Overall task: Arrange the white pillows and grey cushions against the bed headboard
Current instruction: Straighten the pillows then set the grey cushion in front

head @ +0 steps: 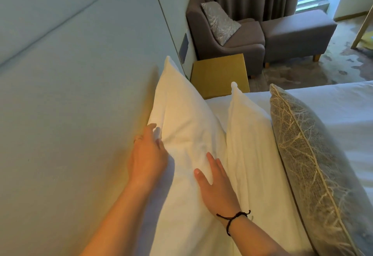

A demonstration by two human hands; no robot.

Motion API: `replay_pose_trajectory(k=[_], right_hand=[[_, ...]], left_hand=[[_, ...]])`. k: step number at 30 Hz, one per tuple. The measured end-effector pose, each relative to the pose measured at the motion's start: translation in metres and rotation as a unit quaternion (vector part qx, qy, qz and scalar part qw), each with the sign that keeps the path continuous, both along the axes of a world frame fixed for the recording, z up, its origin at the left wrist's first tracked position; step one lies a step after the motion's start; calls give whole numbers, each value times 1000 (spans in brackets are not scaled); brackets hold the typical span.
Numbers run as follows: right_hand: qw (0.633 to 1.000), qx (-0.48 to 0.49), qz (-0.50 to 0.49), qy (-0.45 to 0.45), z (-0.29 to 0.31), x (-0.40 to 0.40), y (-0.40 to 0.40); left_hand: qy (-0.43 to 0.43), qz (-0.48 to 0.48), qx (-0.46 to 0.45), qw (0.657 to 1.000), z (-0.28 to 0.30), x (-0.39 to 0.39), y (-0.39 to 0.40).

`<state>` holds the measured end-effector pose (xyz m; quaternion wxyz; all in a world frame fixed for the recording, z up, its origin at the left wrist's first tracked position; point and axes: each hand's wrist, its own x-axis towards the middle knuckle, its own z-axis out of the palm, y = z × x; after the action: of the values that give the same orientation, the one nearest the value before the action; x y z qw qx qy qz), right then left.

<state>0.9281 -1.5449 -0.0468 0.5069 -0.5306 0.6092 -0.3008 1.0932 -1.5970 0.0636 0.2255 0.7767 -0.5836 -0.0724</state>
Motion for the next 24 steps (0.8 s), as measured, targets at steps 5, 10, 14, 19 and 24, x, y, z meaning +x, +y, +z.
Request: replay_pose_trajectory(k=[5,10,14,19,24], right_hand=[[999,28,-4,19,5,4,50],[998,57,4,28,23,13,70],[997,49,53,8,39,25,86],[995,34,95,17,49,29,116],[992,21,123,29,52,24,143]], left_hand=[[-111,-27,82,990,23,15,41],[-314,-60,135,938,46,25,41],[-413,-88,158,892,61,38,45],[-234,-55,150,959,47,37,81],[-89,0,188,978,23,33,175]])
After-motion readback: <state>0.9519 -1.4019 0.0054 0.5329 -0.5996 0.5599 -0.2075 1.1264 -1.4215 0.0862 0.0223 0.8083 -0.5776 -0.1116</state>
